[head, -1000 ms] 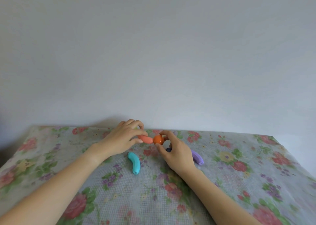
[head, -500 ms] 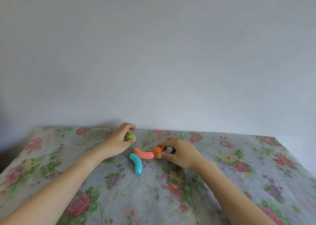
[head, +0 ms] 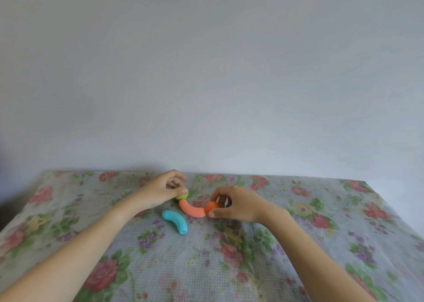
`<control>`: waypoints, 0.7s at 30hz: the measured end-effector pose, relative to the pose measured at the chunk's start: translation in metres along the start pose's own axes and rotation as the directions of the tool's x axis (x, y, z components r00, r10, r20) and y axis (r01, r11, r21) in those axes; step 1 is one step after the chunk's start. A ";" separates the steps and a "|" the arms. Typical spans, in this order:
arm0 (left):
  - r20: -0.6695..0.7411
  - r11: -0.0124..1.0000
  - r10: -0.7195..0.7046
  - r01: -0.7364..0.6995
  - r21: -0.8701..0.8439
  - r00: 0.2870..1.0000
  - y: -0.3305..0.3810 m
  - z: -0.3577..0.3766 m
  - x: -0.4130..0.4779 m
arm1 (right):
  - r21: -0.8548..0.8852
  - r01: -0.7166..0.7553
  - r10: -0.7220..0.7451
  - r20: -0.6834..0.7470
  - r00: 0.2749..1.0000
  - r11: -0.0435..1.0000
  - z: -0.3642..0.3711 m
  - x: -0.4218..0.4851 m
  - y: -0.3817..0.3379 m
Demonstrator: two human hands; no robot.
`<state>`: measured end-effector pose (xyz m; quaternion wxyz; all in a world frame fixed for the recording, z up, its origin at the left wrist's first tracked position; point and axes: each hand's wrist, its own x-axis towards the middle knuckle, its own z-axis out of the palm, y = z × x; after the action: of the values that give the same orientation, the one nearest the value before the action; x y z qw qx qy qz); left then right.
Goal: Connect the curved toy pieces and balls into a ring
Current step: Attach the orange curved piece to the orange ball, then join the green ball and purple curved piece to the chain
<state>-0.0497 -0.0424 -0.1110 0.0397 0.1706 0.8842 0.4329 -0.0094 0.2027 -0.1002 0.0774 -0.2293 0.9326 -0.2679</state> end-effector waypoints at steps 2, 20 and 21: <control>0.000 1.000 -0.008 0.008 0.015 1.000 0.000 0.001 0.001 | -0.004 -0.004 0.004 0.001 1.000 1.000 0.000 -0.001 -0.001; -0.237 0.900 -0.176 0.253 0.356 0.956 -0.003 0.003 -0.006 | -0.305 -0.396 0.371 -0.138 0.918 0.866 -0.049 -0.022 -0.003; -0.209 0.888 -0.206 0.272 0.370 0.956 -0.001 0.005 -0.006 | -0.352 -0.426 0.423 -0.090 0.902 0.833 -0.051 -0.024 -0.002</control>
<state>-0.0435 -0.0415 -0.1152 -0.0151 0.0286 0.9677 0.2502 -0.0008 0.2358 -0.0554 0.0870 -0.0261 0.9936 -0.0678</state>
